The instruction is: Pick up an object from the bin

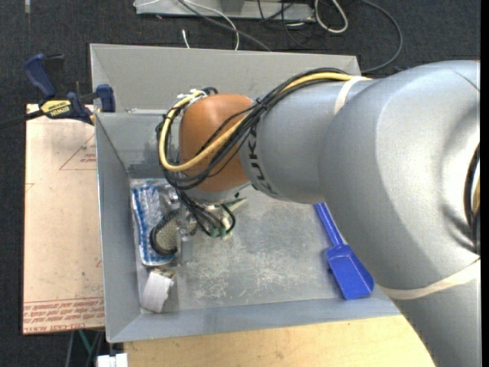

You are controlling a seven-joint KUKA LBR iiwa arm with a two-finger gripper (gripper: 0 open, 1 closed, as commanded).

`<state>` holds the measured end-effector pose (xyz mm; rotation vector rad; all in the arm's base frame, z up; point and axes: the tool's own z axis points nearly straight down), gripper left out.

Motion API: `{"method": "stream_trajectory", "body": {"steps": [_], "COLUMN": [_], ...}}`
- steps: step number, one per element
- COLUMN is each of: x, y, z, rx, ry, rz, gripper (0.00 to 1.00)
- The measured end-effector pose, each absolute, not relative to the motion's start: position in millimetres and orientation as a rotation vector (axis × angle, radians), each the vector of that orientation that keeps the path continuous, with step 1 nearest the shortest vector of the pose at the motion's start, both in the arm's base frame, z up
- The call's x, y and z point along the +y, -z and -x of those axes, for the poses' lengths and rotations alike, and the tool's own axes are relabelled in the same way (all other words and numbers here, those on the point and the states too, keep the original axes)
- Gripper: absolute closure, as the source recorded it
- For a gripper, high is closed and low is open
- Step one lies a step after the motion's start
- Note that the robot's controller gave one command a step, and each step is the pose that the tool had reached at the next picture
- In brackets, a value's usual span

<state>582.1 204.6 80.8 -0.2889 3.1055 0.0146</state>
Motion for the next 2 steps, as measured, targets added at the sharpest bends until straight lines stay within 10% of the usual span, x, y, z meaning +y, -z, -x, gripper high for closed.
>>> {"method": "stream_trajectory", "body": {"steps": [1,2], "x": [200.9,200.8], "y": [-77.5,-77.5], "z": [-564.1,-564.1], "rx": [2.977,2.977], "ry": [-0.012,-0.013], "rz": [0.815,0.815], "gripper": [1.00,1.00]}}
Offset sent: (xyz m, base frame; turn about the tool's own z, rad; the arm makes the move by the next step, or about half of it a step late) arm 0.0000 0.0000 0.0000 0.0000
